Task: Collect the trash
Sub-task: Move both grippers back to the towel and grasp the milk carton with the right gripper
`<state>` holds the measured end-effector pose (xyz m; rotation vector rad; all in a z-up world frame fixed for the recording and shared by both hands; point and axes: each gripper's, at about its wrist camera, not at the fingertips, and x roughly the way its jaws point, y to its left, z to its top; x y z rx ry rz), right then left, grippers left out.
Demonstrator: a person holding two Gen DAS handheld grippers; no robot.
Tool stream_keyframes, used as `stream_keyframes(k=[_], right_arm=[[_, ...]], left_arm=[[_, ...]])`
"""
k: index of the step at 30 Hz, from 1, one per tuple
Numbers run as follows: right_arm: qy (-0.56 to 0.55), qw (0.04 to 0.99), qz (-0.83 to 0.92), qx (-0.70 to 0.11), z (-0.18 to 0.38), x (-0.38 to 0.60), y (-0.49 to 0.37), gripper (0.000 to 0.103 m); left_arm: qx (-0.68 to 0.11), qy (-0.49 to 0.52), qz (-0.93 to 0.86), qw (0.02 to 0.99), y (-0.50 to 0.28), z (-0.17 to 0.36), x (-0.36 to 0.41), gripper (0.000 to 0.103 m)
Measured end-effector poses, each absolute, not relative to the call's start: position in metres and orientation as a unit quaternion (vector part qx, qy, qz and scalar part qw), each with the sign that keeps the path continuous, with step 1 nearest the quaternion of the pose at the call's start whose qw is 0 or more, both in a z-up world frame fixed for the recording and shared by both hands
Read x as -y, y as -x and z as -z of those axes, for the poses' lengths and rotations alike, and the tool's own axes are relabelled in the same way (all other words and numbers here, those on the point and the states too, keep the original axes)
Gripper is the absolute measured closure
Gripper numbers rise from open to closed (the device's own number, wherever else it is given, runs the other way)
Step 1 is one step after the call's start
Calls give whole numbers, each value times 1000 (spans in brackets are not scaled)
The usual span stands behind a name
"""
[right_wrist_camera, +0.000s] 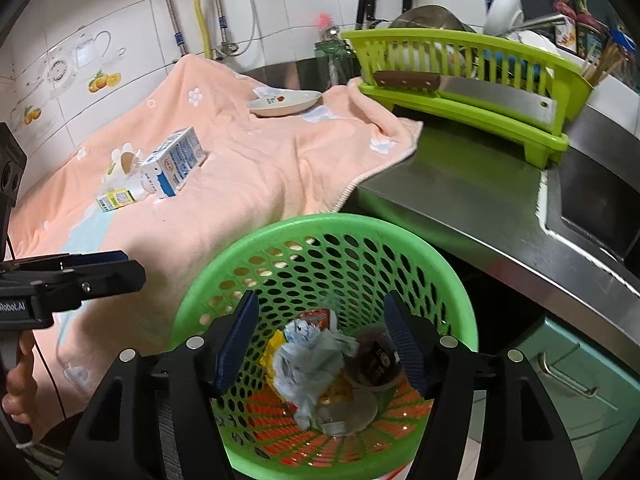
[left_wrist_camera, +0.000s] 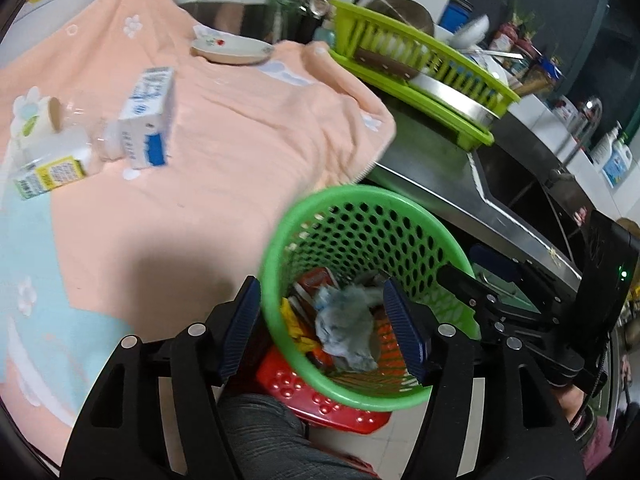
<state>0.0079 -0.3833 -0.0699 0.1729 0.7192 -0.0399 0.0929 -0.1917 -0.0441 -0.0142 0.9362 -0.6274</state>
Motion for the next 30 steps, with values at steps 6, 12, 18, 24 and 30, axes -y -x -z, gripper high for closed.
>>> stream_keyframes(k=[6,12,18,24,30], right_arm=[[-77,934,-14,-349,58,364,-31,34],[-66,933,-55,-348,43,335,-68,34],[-54,932,-100,-345,23,297,-114,34],[-50,925,-128,-355,11,257,-173,34],[-53,916,-128,-376,14,230,-230,34]], left_arm=[[-436,27,256,862,-113,33,151,38],[-421,39,206,882,-137,18,104,38],[-409,57,159,896,-162,7,57,36],[-408,65,122,902,-187,7,16,35],[-412,50,99,905,-210,13,-13,35]])
